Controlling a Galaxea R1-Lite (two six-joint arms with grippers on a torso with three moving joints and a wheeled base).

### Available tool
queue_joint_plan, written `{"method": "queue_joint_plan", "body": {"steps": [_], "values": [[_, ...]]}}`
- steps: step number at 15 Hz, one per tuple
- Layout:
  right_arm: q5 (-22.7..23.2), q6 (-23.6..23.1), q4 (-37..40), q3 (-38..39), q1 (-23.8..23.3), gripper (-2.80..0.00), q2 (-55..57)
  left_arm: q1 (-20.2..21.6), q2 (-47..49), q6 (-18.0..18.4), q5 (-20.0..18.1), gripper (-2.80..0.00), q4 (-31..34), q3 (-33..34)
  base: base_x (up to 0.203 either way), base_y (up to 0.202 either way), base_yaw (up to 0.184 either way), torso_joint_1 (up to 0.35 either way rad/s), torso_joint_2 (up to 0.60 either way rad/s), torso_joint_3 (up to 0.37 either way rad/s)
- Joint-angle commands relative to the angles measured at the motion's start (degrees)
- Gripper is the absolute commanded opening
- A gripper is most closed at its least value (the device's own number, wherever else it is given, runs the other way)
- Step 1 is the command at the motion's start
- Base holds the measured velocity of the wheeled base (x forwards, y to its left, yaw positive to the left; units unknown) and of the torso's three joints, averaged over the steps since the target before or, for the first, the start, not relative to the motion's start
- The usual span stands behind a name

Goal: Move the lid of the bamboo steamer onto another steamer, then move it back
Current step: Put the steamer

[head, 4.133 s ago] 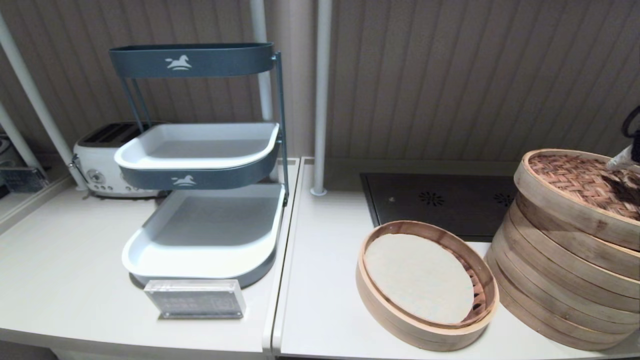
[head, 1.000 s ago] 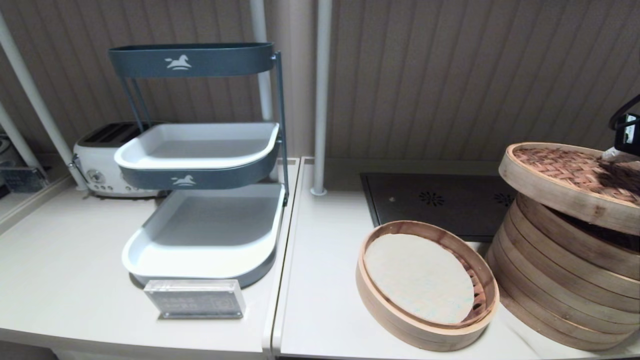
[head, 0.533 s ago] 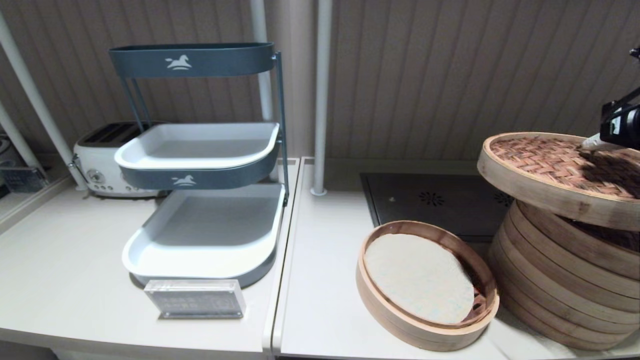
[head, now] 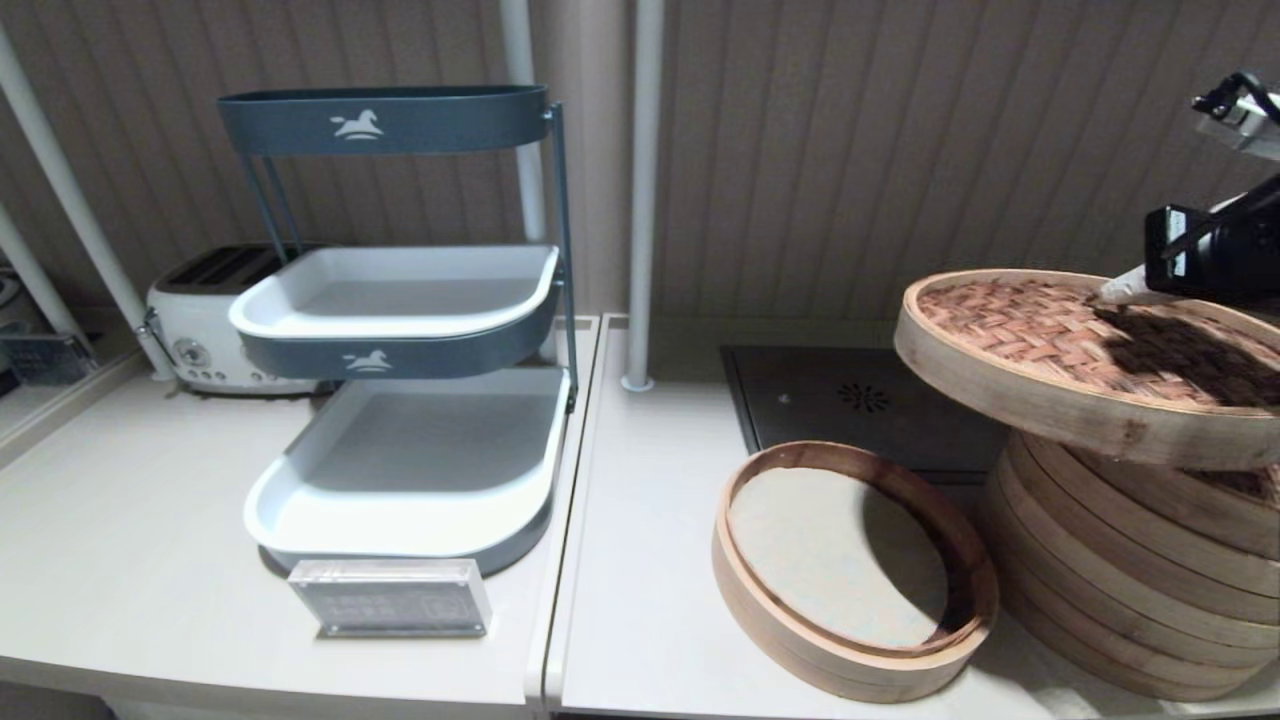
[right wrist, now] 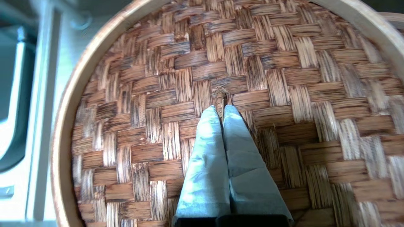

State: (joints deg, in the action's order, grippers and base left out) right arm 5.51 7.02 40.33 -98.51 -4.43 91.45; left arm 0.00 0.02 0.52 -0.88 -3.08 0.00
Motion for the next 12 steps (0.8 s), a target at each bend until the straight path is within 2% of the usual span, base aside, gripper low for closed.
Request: {"method": "queue_joint_plan", "body": {"steps": [1, 6, 12], "values": [[-0.4, 0.1, 0.3, 0.2, 2.0, -2.8, -0.1, 0.0, 0.0, 0.0, 0.0, -2.8, -0.1, 1.6, 0.0, 0.0, 0.0, 0.0, 0.0, 0.0], [-1.4, 0.0, -1.4, 2.4, 5.9, -2.8, -1.5, 0.0, 0.0, 0.0, 0.0, -2.8, 0.0, 1.6, 0.0, 0.0, 0.0, 0.0, 0.0, 0.0], [-5.7, 0.1, -10.6, 11.7, 14.1, -2.8, -1.6, 0.0, 0.0, 0.0, 0.0, -2.8, -0.1, 1.6, 0.0, 0.0, 0.0, 0.0, 0.0, 0.0]]}}
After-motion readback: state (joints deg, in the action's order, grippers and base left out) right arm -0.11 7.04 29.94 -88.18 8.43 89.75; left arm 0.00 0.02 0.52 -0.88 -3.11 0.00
